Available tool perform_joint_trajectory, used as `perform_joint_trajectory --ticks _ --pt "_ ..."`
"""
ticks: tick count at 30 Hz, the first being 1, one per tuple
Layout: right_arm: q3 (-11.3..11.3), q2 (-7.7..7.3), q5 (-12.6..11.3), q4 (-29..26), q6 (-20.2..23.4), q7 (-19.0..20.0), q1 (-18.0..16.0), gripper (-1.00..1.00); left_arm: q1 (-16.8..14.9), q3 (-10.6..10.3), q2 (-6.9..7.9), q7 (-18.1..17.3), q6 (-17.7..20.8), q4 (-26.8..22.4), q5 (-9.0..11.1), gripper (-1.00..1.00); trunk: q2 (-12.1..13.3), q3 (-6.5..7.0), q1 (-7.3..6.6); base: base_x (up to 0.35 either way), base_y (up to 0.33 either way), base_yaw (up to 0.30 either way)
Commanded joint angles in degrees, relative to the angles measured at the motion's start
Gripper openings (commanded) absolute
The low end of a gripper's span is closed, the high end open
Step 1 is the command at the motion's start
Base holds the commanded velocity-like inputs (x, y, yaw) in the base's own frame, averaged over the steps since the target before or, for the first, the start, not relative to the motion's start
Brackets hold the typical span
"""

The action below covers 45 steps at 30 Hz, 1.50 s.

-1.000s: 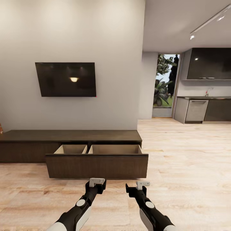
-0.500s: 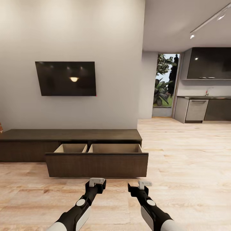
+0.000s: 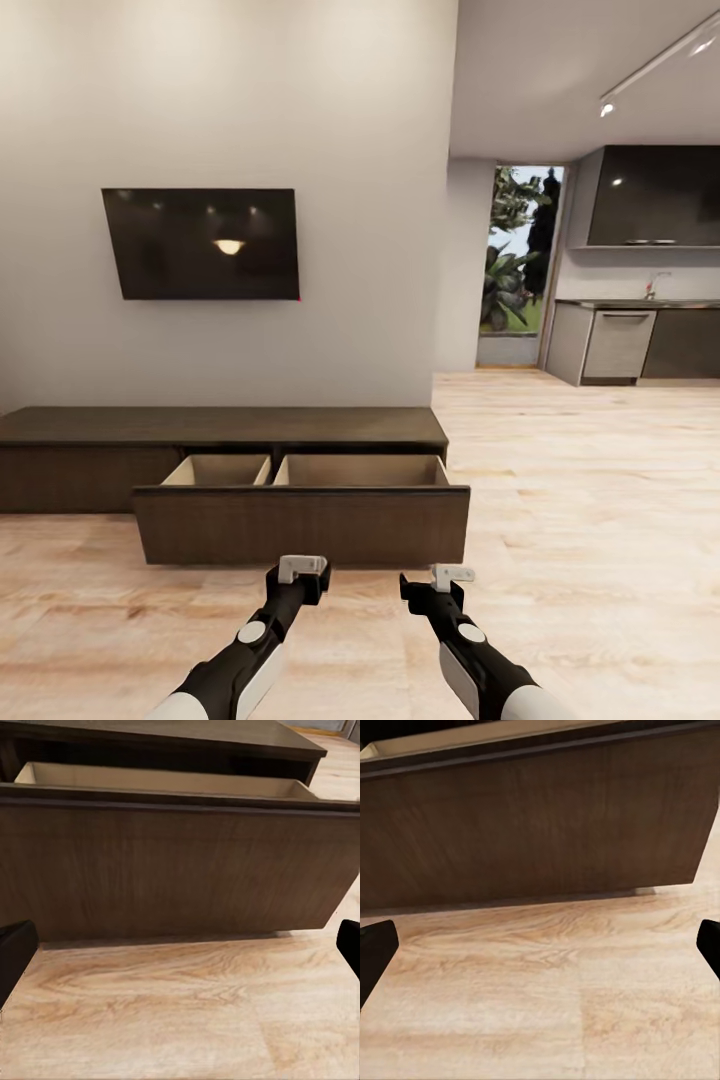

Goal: Place each of the two pumpkins and all three candles from the living room inside a cabinet in the living room (use any cabinet), then make sure every cabinet is closed, and position the cauldron so it is next to a table in the living room.

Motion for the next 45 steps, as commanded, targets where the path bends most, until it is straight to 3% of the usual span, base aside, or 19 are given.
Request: perform_joint_trajectory --ticks 1,15,28,33,36,45 --pt "0.48 -0.03 -0.54 0.06 -0.24 -0.26 -0.05 1.0 -0.06 -0.48 0.05 0.26 -0.27 0.08 0.49 1.0 -0.03 -0.06 0.02 0.279 0.105 0.0" --pt "0.38 -0.11 -0.62 0.4 -0.28 -0.26 -0.04 1.0 -0.06 -0.48 0.06 0.25 -0.28 0.24 0.5 1.0 -0.03 -0.06 0.02 0.242 0.127 0.0" --pt "0.26 -0.11 -0.63 0.42 -0.28 -0.29 -0.05 1.0 -0.06 -0.48 0.07 0.25 -0.29 0.3 0.5 1.0 -0.03 -0.06 0.02 0.038 0.016 0.0" --pt "-1.67 -0.11 -0.63 0.42 -0.28 -0.31 -0.05 1.0 -0.06 -0.43 0.07 0.25 -0.28 0.33 0.5 1.0 -0.03 -0.06 0.02 0.154 -0.06 0.0" --pt "-4.07 -0.11 -0.58 0.42 -0.28 -0.28 -0.04 1.0 -0.06 -0.25 0.09 0.27 -0.32 0.33 0.5 1.0 -0.03 -0.06 0.02 0.144 -0.061 0.0" --pt "-5.47 -0.11 -0.54 0.42 -0.28 -0.26 -0.03 1.0 -0.06 -0.09 0.02 0.33 -0.28 0.39 0.51 1.0 -0.03 -0.06 0.02 0.031 -0.013 0.0"
